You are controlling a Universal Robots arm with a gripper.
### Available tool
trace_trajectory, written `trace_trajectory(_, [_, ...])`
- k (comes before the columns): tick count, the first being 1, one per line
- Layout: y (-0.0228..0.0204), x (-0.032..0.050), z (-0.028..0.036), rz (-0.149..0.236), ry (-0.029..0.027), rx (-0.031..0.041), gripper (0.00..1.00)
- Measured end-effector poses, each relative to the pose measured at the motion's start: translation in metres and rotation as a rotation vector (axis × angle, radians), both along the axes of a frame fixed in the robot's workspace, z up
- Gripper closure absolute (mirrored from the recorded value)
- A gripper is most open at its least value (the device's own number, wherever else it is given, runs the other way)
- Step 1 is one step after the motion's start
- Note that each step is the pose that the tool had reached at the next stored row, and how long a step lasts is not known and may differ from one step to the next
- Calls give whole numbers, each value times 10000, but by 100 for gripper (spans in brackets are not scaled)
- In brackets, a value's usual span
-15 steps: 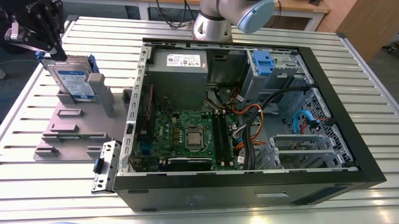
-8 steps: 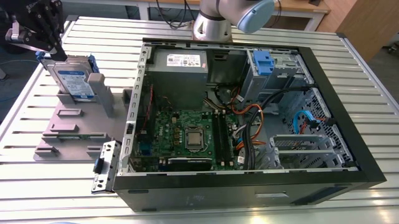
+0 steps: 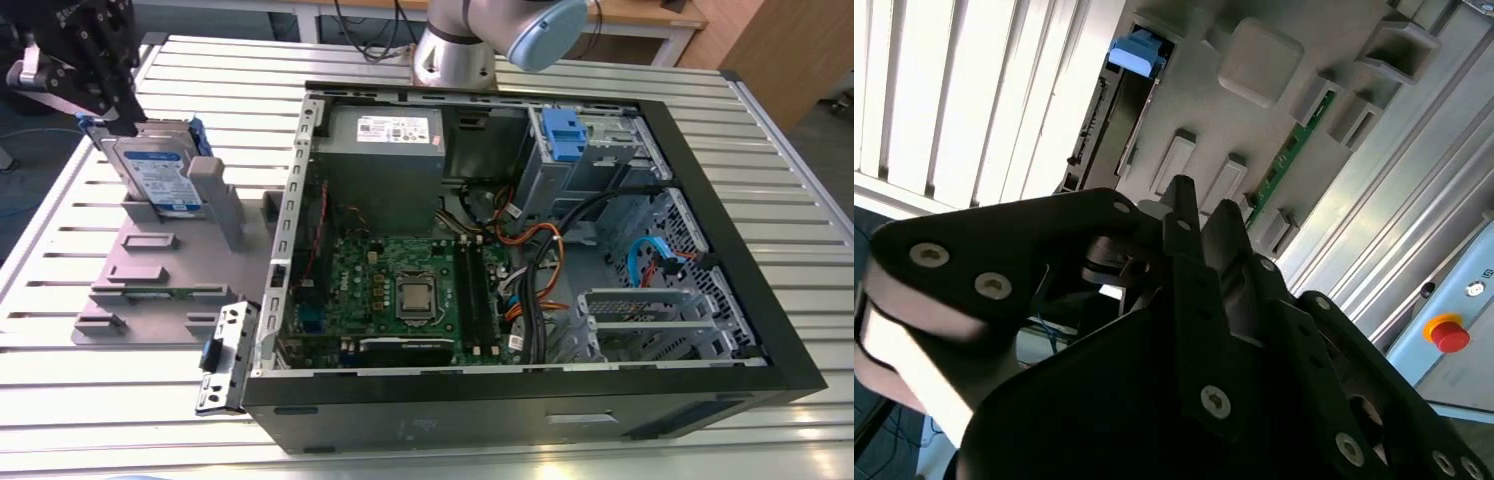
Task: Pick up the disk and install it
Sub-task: 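Pick up the disk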
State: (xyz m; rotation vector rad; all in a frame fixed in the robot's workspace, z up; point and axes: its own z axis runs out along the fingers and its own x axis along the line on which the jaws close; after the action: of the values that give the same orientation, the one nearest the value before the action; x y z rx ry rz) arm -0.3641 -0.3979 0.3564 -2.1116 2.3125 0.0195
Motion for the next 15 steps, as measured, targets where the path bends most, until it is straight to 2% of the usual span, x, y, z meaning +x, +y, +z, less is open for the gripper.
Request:
trace_trajectory(1, [0,0,0,2,0,0,77])
trace_trajectory(3, [0,0,0,4,0,0,65])
trace_trajectory(4, [0,0,0,5,0,0,65])
trace_trajectory(5, [0,0,0,7,-1,0,59])
trace_trajectory(10, [0,0,0,13,-1,0,59])
trace_trajectory(12, [0,0,-177,15,0,0,59])
trace_trajectory(15, [0,0,-182,15,0,0,59])
